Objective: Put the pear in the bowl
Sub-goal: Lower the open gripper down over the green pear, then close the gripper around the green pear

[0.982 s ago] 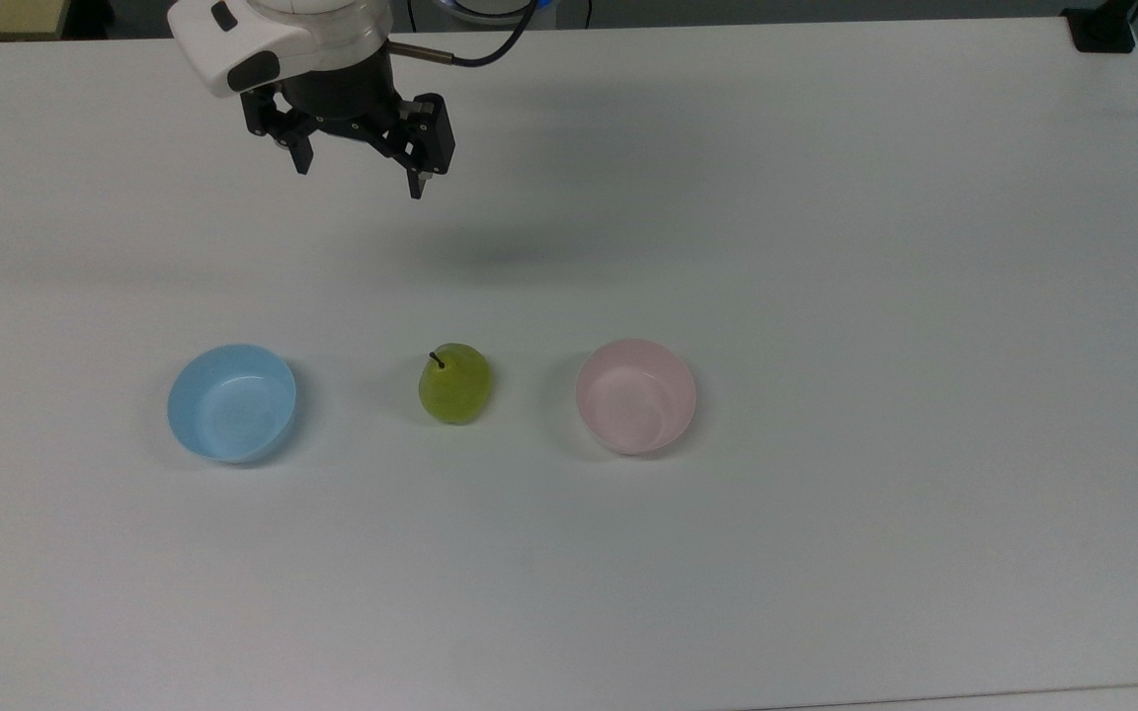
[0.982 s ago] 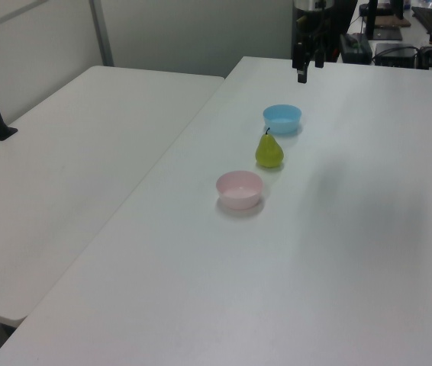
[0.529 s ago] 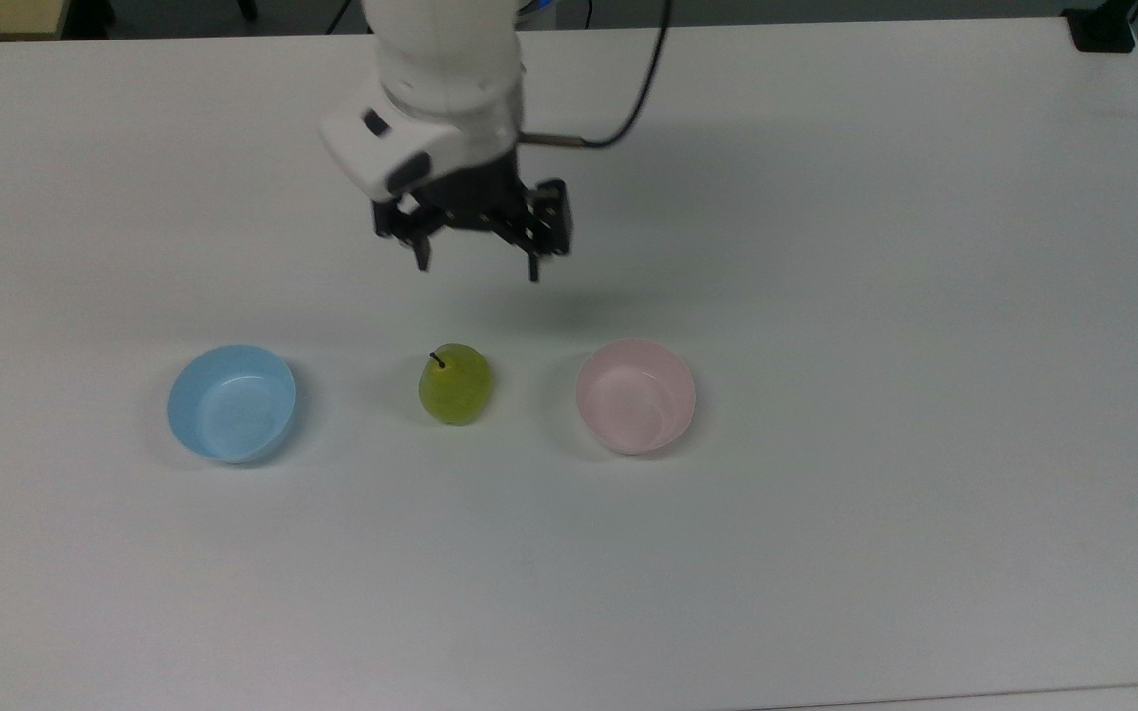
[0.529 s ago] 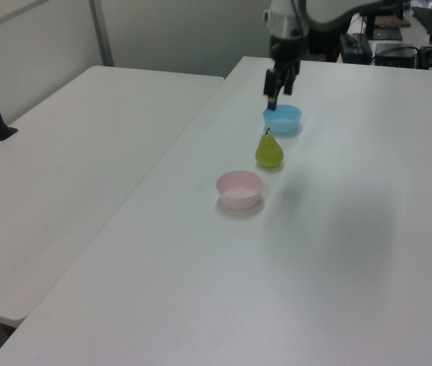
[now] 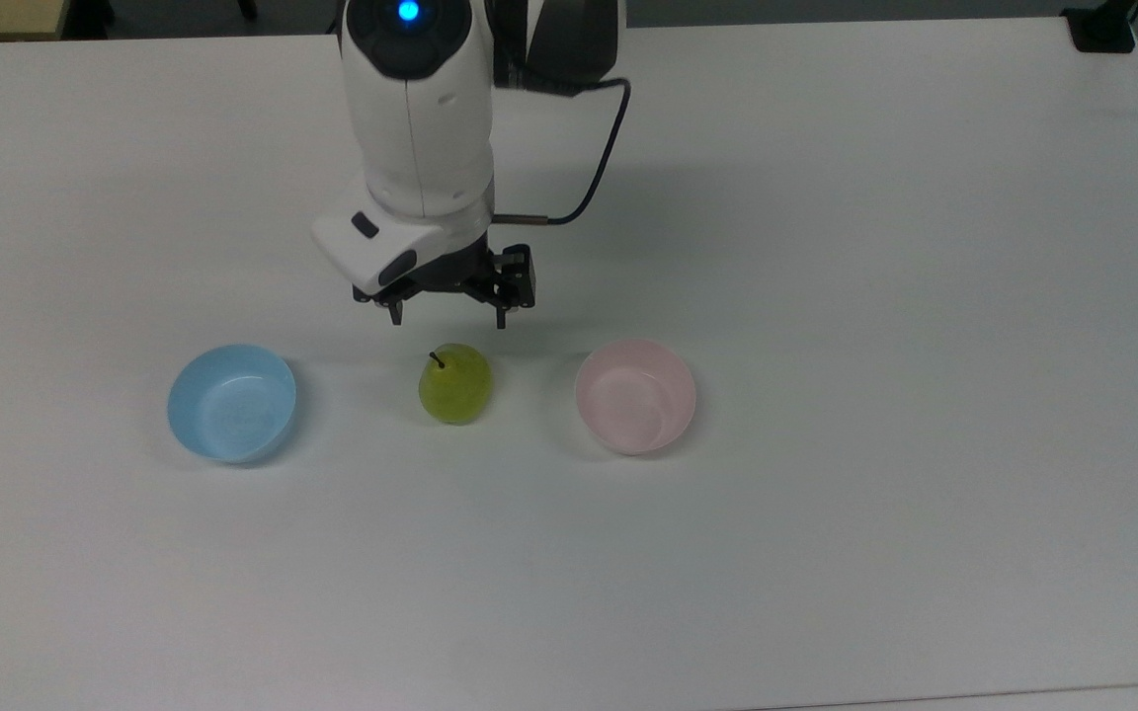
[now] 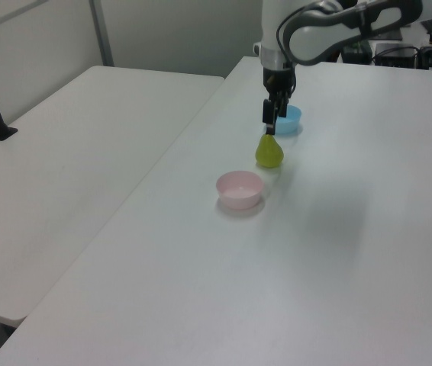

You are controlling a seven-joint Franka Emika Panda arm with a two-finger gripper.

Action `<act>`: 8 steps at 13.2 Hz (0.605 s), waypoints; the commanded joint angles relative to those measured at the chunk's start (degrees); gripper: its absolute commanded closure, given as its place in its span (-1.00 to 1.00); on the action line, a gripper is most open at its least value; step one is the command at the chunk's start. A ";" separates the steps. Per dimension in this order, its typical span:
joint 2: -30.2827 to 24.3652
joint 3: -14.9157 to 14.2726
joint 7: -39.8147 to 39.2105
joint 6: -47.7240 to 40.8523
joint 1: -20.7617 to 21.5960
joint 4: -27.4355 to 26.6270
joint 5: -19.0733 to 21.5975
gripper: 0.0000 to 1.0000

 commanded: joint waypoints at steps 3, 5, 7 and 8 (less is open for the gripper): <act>5.55 -1.16 -1.17 6.67 1.03 -0.17 -0.59 -1.00; 6.61 -1.16 -0.90 7.90 1.12 0.00 -0.68 -1.00; 6.53 -1.16 -1.08 8.00 1.12 0.00 -1.03 -0.34; 6.26 -1.16 -1.08 7.82 1.03 0.00 -1.03 0.21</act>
